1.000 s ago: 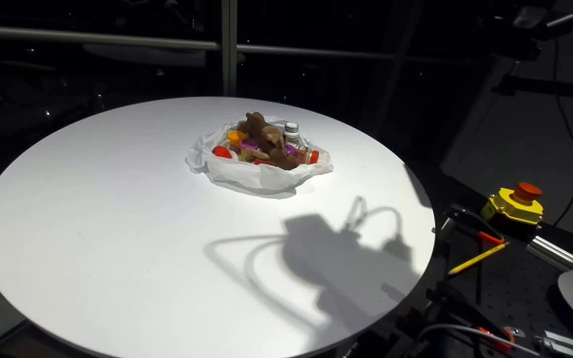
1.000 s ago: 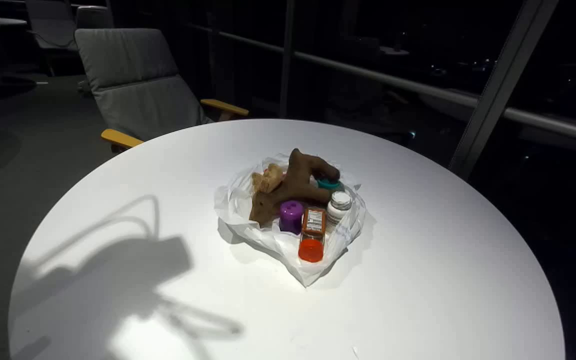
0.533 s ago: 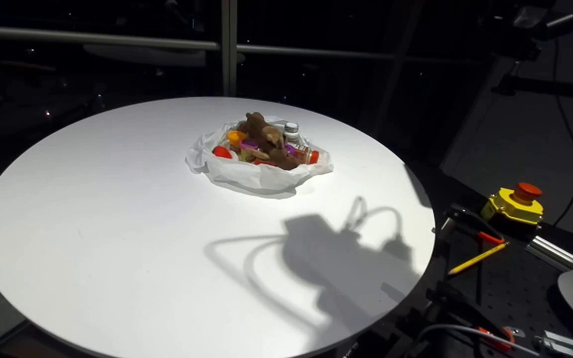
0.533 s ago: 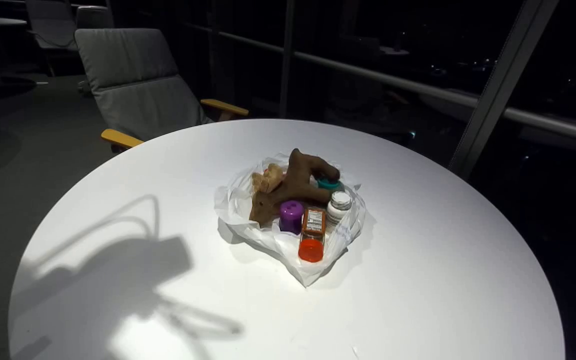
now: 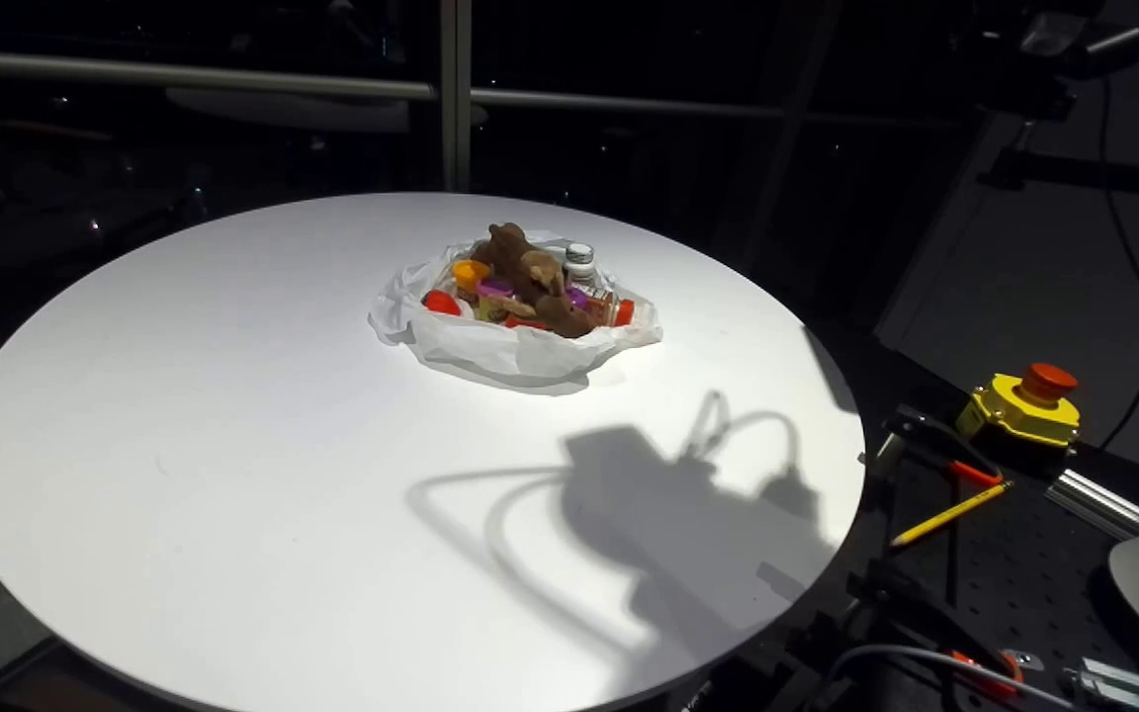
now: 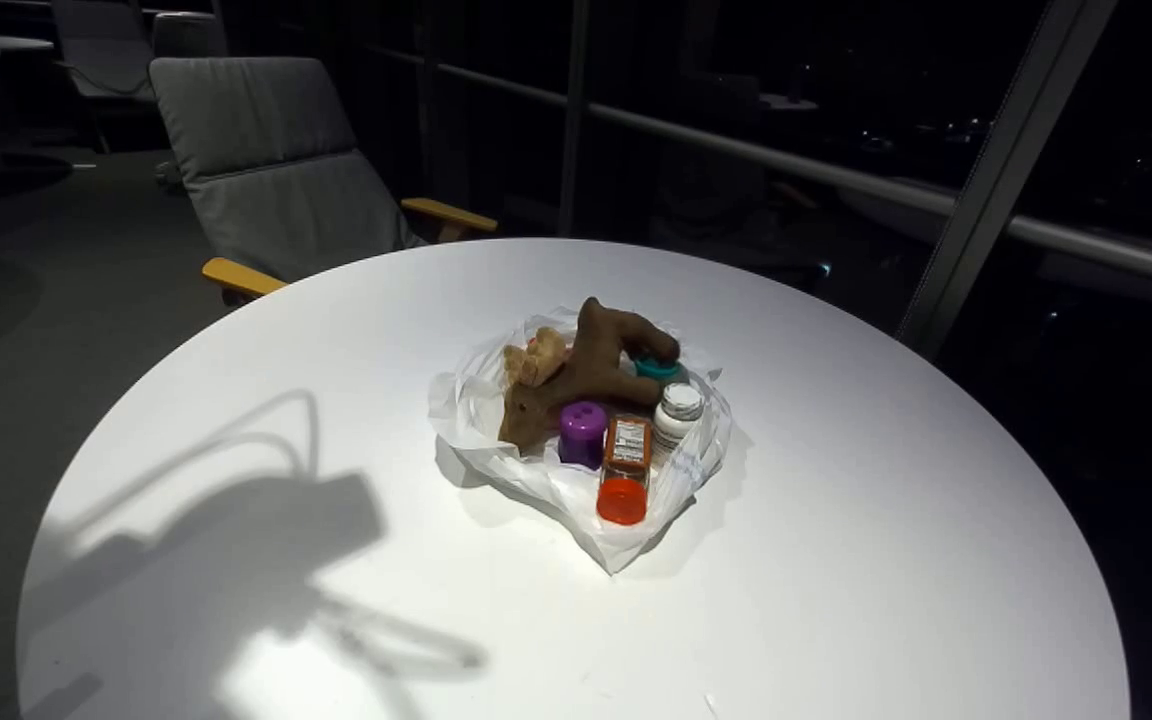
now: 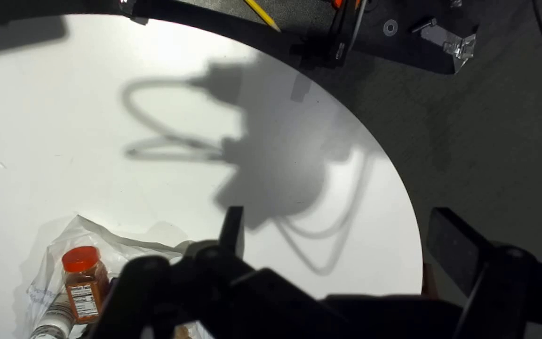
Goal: Remove the objects in the plastic and put them on the table
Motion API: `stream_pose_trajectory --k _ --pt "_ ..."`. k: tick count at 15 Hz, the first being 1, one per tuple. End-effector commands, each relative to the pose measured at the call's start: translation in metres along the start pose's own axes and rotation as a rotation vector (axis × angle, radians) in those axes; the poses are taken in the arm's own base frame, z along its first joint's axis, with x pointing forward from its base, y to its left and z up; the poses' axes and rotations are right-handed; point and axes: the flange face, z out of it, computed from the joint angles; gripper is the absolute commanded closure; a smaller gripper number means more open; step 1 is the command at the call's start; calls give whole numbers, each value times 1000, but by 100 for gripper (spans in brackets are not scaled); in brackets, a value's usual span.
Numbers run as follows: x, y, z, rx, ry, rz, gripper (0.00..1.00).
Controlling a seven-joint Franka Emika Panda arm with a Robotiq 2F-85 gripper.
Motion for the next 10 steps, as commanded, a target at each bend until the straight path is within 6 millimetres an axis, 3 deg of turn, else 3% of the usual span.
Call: stream_pose_trajectory --k 1,5,7,10 --pt "0 0 -1 0 -1 0 0" --pt "5 -1 -1 -6 -4 -4 0" --pt "26 -8 -4 -17 -9 -20 0" --pt "76 -11 6 -42 -27 -22 0"
